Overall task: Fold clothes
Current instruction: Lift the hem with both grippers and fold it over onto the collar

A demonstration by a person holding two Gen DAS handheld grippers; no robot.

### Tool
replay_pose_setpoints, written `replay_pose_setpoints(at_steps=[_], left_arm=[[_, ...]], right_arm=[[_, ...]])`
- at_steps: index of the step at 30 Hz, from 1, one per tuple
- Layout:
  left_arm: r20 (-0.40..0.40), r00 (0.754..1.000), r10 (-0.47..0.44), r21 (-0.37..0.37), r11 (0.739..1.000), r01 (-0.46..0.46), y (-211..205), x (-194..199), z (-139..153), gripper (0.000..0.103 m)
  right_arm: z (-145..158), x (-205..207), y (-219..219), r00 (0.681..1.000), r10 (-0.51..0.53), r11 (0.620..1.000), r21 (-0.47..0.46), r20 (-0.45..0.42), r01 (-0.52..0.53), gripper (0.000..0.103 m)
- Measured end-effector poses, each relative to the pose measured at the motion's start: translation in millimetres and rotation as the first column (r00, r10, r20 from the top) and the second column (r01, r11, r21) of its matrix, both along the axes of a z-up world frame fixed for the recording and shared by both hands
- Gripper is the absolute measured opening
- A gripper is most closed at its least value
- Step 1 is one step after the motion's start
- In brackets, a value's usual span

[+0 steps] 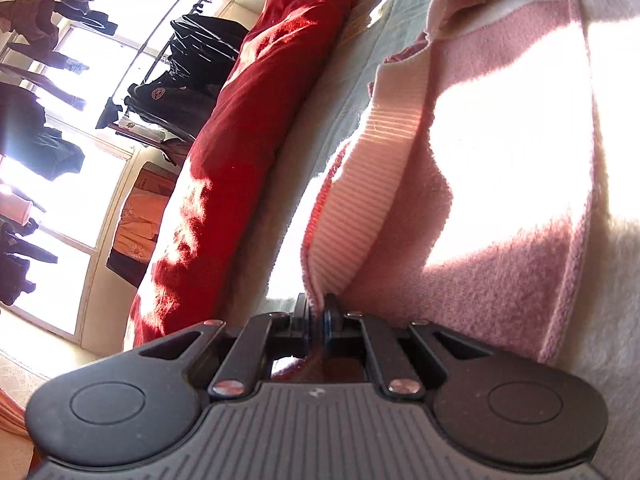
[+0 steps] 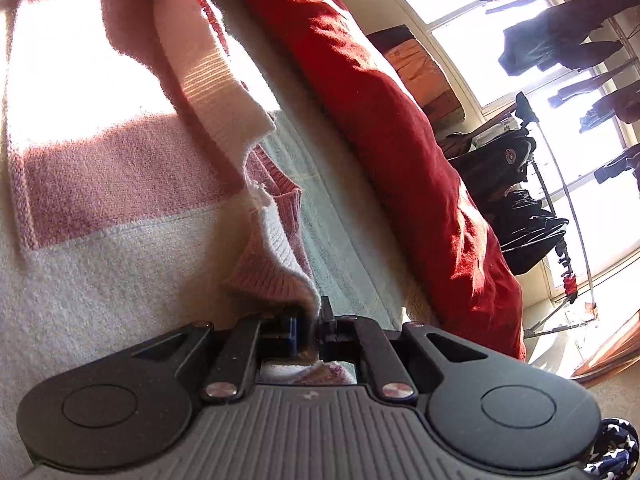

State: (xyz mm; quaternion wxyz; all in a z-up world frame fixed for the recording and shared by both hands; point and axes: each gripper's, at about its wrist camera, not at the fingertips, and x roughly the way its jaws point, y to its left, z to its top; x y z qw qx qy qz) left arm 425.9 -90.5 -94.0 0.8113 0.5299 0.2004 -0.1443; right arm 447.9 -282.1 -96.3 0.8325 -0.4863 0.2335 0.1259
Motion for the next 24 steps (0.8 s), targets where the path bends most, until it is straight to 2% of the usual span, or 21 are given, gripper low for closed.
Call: replay_pose_setpoints(at_steps=[1,4,6,8,9,11,14,17,20,21,24], left_arm=[[-0.013,1.000,0.006,-0.012,1.000,-0.006,1,2,1,0.010],[-0.063,0.998,0.021,-0.063,0.998,-0.025,6,7,10,0.014],[-0.101,0.995,0.028,-0.091,0.995,-0.037,12,2,19,0.017],[-0.116,0.993,0.035,-0.119,0.992,-0.049,19,-3,30,0.026],[-0.119,0.992,0.039,-0.132,0.990,-0.055,23,-5,35,0.034],[-0.126,0.991,0.047,-0.159,0.985,-0.067,31,-10,45,0.044],[-0.148,0.986,0.077,-0.224,0.968,-0.109,43,-9,63,0.048],[-0.251,0.964,0.087,-0.376,0.909,-0.180,61,-3,81,0.055],[-0.394,0.919,0.027,-0.518,0.820,-0.246,78,-2,81,0.071],[-0.434,0.901,0.010,-0.549,0.790,-0.273,83,0,77,0.073],[-0.522,0.853,-0.013,-0.597,0.720,-0.355,91,9,57,0.073]], right_arm=[[-1,2,0,1.000,-0.002,1.000,0.004,-0.006,0.002,0.010],[-2,6,-1,1.000,-0.011,1.000,0.021,-0.018,0.011,0.027],[8,3,-6,1.000,-0.013,0.999,0.047,-0.020,0.014,0.051],[22,-5,-14,0.999,-0.004,0.995,0.098,-0.040,0.008,0.062],[29,-8,-17,0.999,-0.004,0.993,0.120,-0.048,0.010,0.067],[42,-14,-24,0.998,-0.005,0.987,0.159,-0.061,0.015,0.073],[58,-19,-36,0.997,-0.025,0.979,0.200,-0.068,0.038,0.078],[68,-23,-49,0.993,-0.028,0.960,0.275,-0.114,0.058,0.083],[73,-22,-61,0.971,0.044,0.902,0.426,-0.235,0.062,0.090],[73,-19,-62,0.958,0.068,0.878,0.474,-0.278,0.075,0.095],[64,-5,-63,0.915,0.116,0.803,0.579,-0.386,0.142,0.103]])
